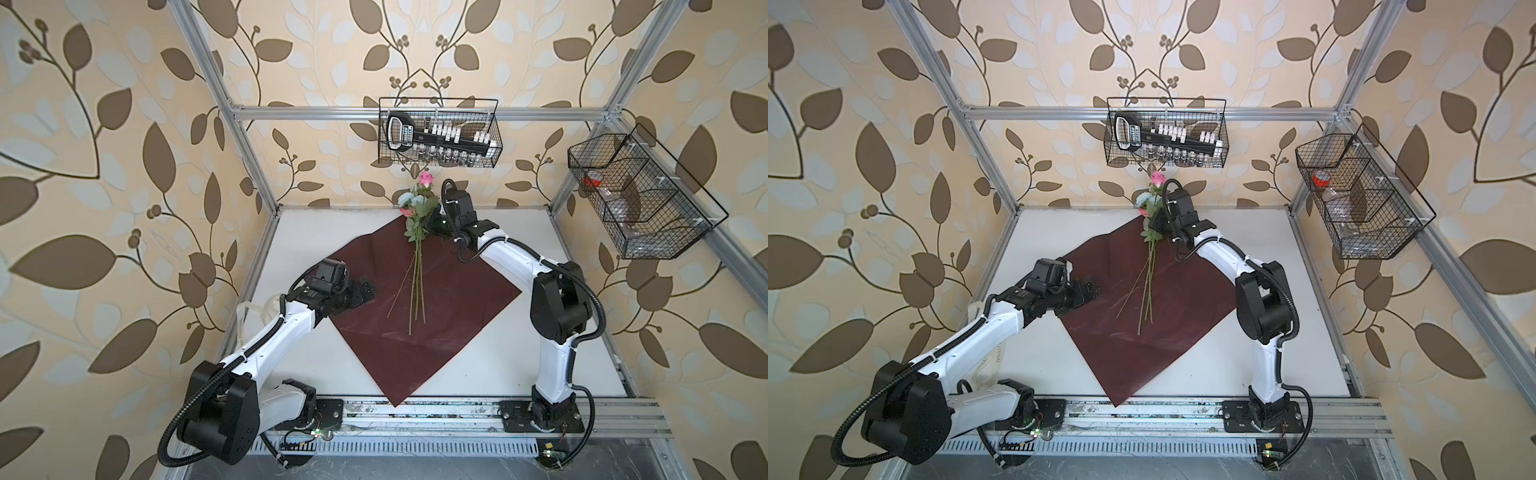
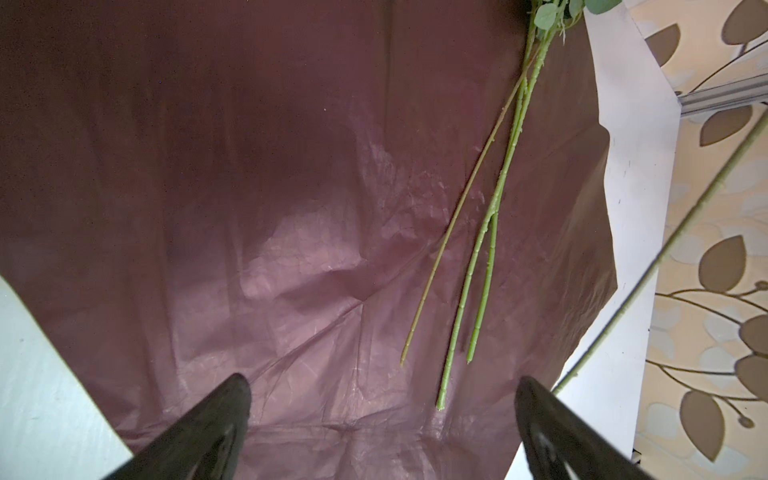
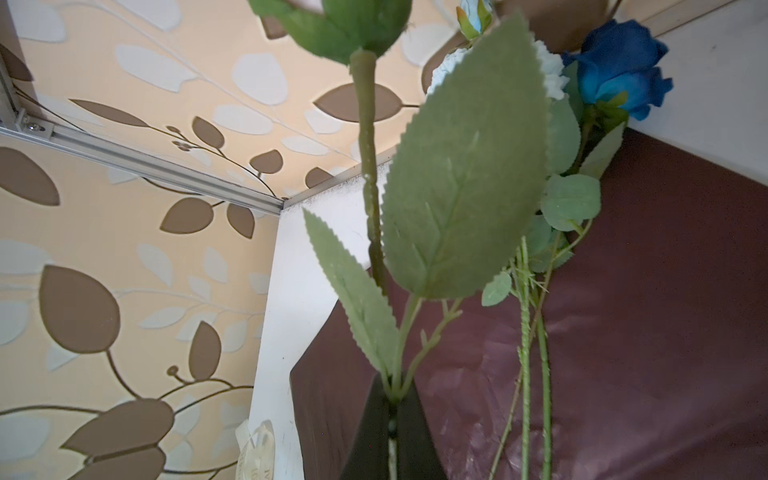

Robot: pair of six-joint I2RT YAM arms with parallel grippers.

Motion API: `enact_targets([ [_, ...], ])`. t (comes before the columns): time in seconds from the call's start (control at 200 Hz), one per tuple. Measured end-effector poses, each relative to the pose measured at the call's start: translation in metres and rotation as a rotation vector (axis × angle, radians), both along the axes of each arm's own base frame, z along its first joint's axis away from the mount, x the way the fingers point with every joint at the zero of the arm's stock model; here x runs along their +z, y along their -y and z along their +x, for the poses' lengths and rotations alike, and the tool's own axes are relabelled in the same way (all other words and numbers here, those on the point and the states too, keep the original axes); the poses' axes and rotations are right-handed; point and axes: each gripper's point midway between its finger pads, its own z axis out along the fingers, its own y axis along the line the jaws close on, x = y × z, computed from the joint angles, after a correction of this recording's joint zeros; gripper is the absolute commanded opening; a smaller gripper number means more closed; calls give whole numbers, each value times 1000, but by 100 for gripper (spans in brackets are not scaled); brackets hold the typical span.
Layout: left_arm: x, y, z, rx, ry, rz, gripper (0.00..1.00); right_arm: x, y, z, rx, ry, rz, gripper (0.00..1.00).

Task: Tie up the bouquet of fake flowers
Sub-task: 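Carry the pink rose onto the bunch on the sheet with right gripper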

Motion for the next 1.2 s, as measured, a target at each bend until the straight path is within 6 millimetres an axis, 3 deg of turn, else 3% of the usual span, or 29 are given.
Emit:
enact_targets([
  [0.35,2,0,0,0,6,-2,99,-28,-27,17,-27,-23,-26,0],
  [0.76,-4,-1,-5,-3,-4,-3,99,-64,-20,26,-101,-65,-85,0],
  [1.005,-6,-1,-6,-3,-6,-3,99,-80,-30,21,-108,-80,-113,0],
  [1.205,-6,-1,-6,-3,-7,-2,99,-96,-31,28,-121,-89,-141,0],
])
